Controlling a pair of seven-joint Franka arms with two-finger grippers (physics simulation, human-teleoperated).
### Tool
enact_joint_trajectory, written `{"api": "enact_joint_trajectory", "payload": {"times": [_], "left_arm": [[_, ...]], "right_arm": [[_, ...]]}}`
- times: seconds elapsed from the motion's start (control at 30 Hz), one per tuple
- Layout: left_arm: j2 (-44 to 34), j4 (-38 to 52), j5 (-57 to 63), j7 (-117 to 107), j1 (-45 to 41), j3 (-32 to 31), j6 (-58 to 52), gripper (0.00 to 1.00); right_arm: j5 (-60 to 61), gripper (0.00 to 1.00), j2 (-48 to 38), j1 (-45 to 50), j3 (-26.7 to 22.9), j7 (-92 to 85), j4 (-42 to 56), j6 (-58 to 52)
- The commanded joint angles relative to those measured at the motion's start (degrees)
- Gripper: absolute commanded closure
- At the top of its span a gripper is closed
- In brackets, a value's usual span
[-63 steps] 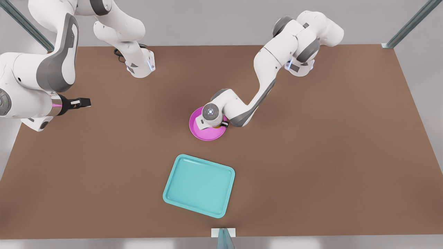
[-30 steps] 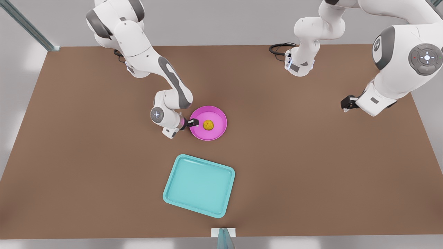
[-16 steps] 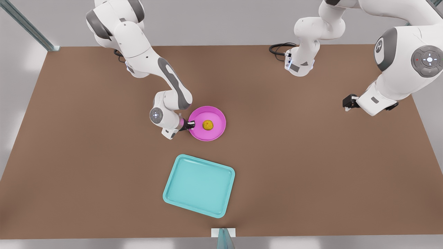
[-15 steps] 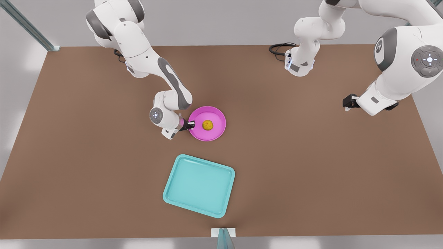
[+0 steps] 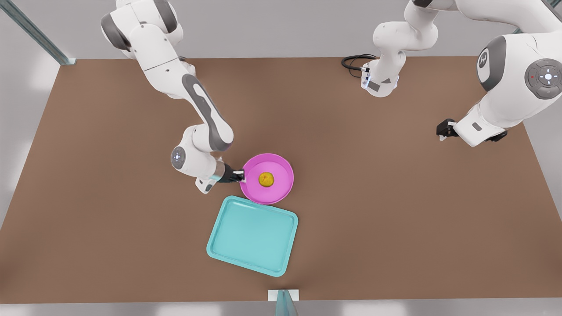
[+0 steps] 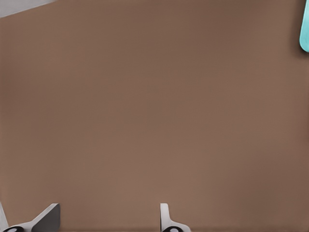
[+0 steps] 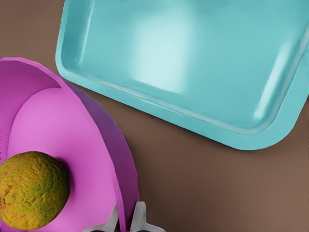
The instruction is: Place the orange on the plate with the left arm and the plate on the tray with the right arm
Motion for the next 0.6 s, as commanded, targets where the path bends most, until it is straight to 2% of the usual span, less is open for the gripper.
{"api": "enact_joint_trajectory", "payload": {"times": [0.0, 0.13, 0.23, 0.47, 0.5, 0.57], "left_arm": [[0.5, 0.1, 0.1, 2.1, 0.0, 0.0, 0.2, 0.00], [0.4, 0.2, 0.2, 2.2, 0.0, 0.7, 0.1, 0.00], [0.4, 0.2, 0.2, 2.1, 0.0, 0.7, 0.1, 0.00], [0.6, 0.2, 0.2, 2.1, 0.0, 0.7, 0.1, 0.00], [0.8, 0.2, 0.2, 2.1, -0.1, 0.7, 0.2, 0.00], [0.8, 0.2, 0.1, 2.0, 0.0, 0.7, 0.2, 0.00]], "right_arm": [[1.0, 0.79, 2.9, -1.7, 0.0, 1.4, 5.1, -4.0], [0.9, 0.79, 13.6, -6.5, -0.2, 1.5, 20.8, -8.5], [0.2, 0.79, 20.1, -7.7, -0.3, 1.5, 29.0, -10.1], [-0.5, 0.79, 23.3, -11.1, -0.4, 0.8, 33.2, -13.5], [-0.5, 0.00, 23.1, -11.1, -0.4, 0.8, 33.2, -14.2], [-0.3, 0.00, 22.7, -11.0, -0.4, 1.0, 33.1, -14.2]]}}
